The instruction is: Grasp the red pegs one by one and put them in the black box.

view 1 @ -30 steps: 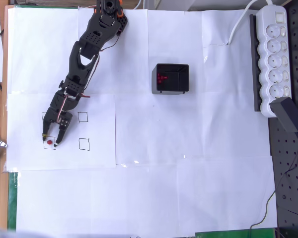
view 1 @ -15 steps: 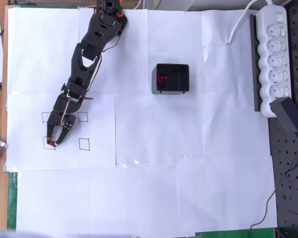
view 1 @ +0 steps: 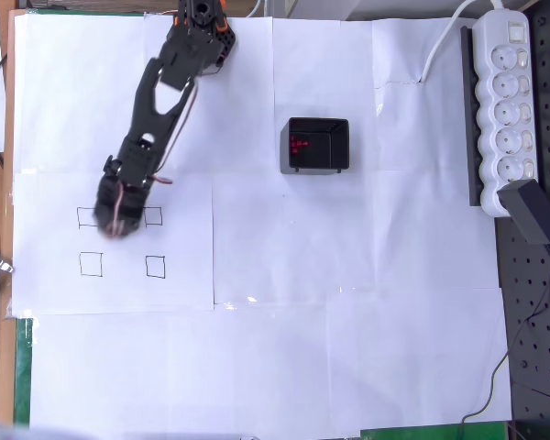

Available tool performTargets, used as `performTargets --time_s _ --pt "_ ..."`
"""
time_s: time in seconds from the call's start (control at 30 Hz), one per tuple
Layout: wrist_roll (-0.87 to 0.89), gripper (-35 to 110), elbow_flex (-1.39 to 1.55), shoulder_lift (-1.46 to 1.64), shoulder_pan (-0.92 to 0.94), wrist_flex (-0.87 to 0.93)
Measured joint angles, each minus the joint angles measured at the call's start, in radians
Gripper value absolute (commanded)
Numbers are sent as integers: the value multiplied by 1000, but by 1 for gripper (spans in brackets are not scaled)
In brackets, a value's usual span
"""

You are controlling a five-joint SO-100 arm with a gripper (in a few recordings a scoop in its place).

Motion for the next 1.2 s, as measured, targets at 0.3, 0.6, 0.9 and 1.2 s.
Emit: performTargets --time_s 0.3,0.6,0.9,1.2 --pt "-383 0 215 -333 -643 581" --pt "-555 0 210 -278 -1063 581" --pt "-561 0 126 -71 -1057 431" --pt "-595 14 94 6 -1017 333"
